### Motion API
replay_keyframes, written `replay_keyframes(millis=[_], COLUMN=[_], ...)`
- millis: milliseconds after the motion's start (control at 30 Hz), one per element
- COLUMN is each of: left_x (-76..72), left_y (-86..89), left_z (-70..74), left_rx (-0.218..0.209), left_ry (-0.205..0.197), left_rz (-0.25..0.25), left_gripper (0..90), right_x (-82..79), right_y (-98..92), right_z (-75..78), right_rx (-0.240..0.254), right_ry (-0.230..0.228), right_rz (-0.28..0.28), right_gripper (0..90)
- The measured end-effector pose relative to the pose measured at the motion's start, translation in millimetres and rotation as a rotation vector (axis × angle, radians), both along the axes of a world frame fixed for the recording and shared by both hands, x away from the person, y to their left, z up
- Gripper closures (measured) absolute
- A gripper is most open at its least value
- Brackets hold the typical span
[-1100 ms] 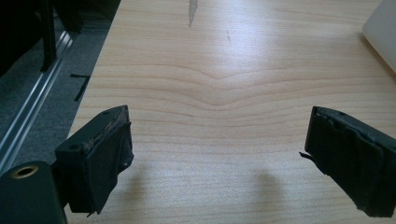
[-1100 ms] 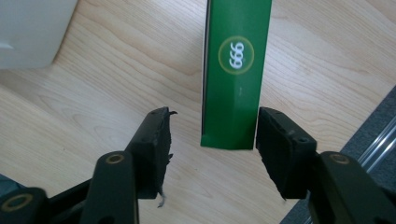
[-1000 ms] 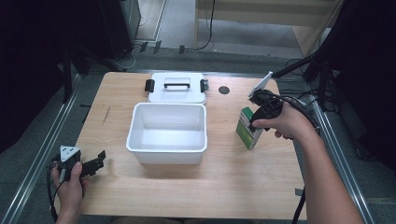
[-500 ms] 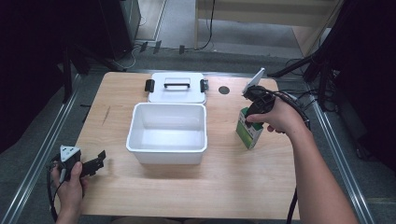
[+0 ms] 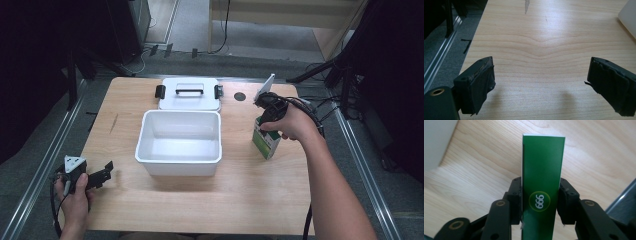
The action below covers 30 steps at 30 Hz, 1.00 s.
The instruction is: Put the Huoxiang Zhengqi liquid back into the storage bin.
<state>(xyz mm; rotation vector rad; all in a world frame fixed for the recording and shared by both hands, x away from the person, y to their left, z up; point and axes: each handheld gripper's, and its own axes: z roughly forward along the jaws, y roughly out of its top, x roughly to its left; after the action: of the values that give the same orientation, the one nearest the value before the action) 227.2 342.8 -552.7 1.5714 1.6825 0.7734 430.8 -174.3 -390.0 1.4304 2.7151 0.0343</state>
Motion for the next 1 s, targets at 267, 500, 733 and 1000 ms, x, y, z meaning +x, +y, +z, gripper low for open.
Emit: replay_keyframes(millis=[267,500,733,1000], left_x=[0.0,0.3,0.5,0.4], left_y=[0.1,-0.1,0.3,0.2], left_z=[0.0,-0.1,0.0,0.1], left_rx=[0.000,-0.003,-0.001,0.002], left_ry=[0.002,0.000,0.003,0.006], left_rz=[0.000,0.002,0.000,-0.001], left_gripper=[8.3,8.4,8.4,8.4], right_x=[-8.1,-14.9,-22.2,-31.6], right_y=[2.2,5.2,10.1,17.3], right_z=[3.3,18.5,38.6,60.9], right_rx=[-0.026,-0.009,0.004,0.018], right_ry=[-0.010,-0.059,-0.092,-0.142], right_rz=[0.196,0.293,0.384,0.563], right_gripper=[65.0,65.1,65.1,65.2])
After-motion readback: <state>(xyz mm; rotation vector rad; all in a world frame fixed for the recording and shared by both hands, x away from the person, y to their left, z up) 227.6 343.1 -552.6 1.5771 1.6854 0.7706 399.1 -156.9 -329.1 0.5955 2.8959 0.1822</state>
